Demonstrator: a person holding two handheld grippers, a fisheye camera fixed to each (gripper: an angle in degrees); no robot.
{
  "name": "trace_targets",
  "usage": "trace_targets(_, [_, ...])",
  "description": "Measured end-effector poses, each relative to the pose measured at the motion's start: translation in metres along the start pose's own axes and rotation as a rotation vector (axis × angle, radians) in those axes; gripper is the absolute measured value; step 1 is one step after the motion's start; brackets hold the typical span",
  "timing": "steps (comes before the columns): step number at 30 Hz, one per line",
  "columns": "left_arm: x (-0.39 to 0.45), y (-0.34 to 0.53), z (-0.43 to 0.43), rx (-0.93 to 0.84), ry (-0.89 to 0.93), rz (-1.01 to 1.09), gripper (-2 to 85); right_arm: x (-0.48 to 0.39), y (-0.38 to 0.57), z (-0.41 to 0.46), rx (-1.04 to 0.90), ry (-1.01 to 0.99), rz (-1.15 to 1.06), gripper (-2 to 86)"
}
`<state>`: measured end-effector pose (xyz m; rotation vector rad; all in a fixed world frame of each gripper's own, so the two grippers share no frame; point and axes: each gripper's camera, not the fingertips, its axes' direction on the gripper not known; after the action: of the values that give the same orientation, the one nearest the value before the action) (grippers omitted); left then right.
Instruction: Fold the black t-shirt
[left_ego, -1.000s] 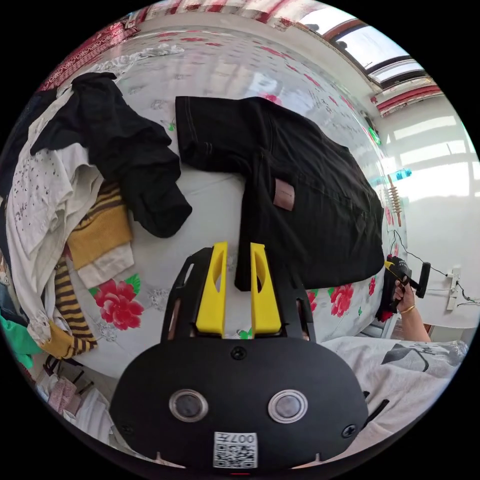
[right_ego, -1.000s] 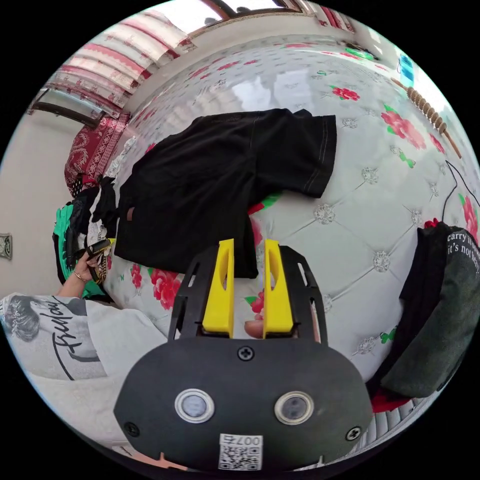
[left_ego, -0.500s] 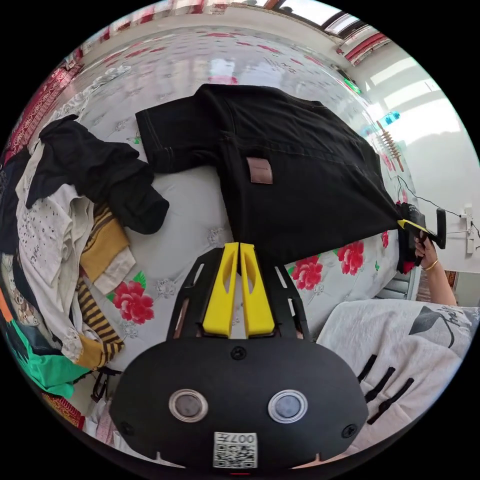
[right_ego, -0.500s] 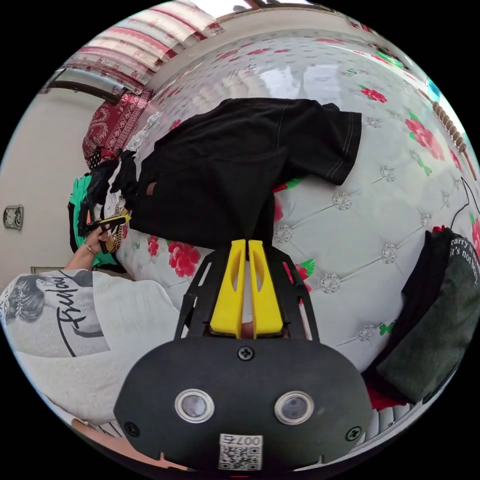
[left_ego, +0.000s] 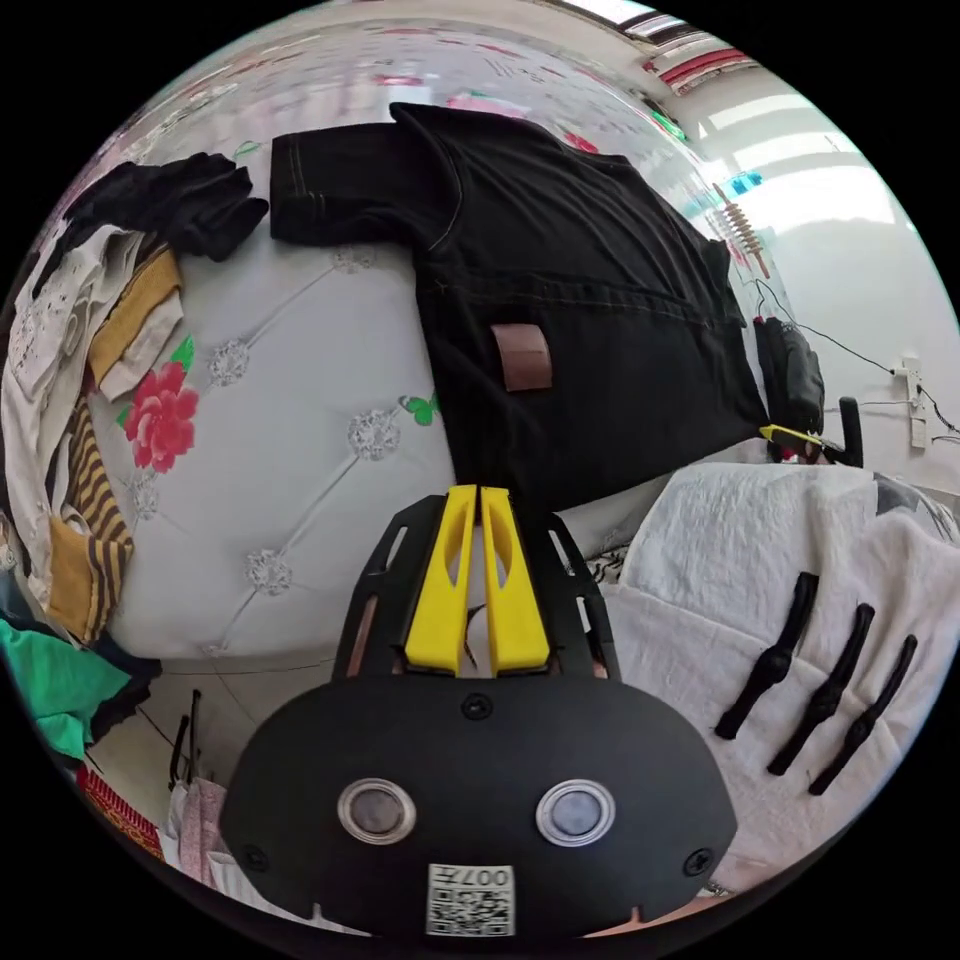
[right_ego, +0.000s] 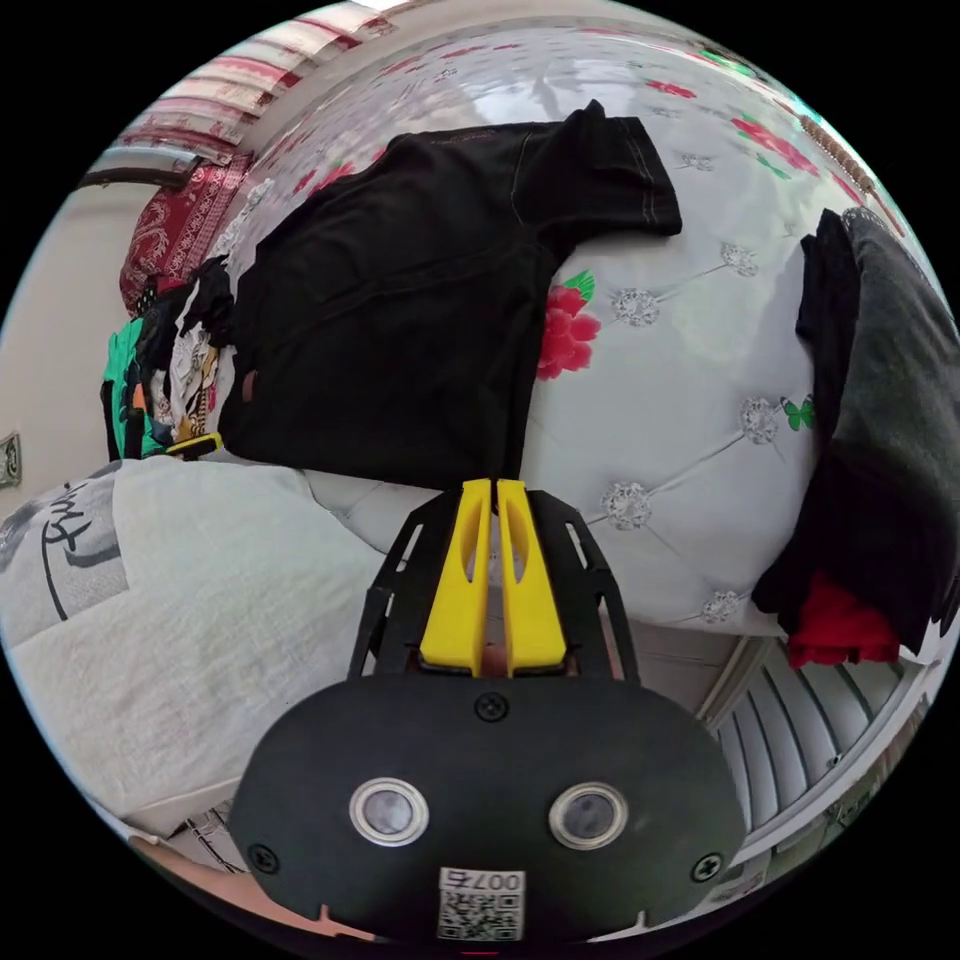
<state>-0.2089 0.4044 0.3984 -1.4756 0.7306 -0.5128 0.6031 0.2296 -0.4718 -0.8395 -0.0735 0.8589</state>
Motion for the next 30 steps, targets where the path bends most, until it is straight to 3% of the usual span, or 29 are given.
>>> trace_targets(5, [-0.011, 0.001, 0.006, -0.045, -0.005, 0.008, -0.9, -0.008, -0.001, 0.010, -0.003, -0.022, 0.007, -0.2])
trace_targets(9, [-0.036, 0.021, -0.004, 0.029, 0.076, -0.098, -0.5, -0.014, 0.001, 0.025, -0.004, 0.035, 0.070, -0.2])
trace_targets(13, [-0.080, 0.016, -0.031, 0.139, 0.074, -0.275, 1.9, -0.031, 0.006, 0.006, 0.135, 0.239, 0.129, -0.1])
trace_targets(16, [-0.108, -0.011, -0.048, 0.230, 0.139, -0.367, 6.4, -0.043, -0.003, -0.008, 0.227, 0.215, 0.166, -0.2])
trace_targets(19, [-0.137, -0.044, -0.049, 0.301, 0.252, -0.485, 8.9, -0.066, -0.026, -0.005, 0.219, 0.138, 0.121, -0.3])
trace_targets(24, [-0.177, -0.067, -0.036, 0.386, 0.471, -0.718, 11.3, -0.128, -0.062, 0.008, 0.186, 0.194, -0.016, -0.3])
trace_targets(30, [-0.178, -0.065, -0.028, 0.436, 0.440, -0.865, 4.8, -0.173, -0.099, 0.027, 0.162, 0.154, -0.068, -0.3])
